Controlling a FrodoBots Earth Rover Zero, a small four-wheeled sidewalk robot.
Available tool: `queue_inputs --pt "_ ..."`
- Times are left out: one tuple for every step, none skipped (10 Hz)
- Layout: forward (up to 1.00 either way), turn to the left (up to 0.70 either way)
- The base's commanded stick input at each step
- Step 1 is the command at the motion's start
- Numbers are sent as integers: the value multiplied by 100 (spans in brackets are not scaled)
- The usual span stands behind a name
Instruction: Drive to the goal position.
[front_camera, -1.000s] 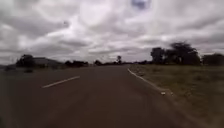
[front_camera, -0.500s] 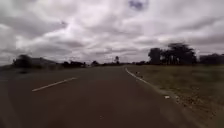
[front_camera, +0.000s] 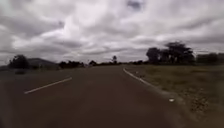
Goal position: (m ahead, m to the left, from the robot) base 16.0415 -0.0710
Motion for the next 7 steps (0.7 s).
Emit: queue_inputs --pt "60 0" --pt "60 0" --pt "60 0" --pt "60 0" --pt "60 0" --pt "60 0" --pt "60 0"
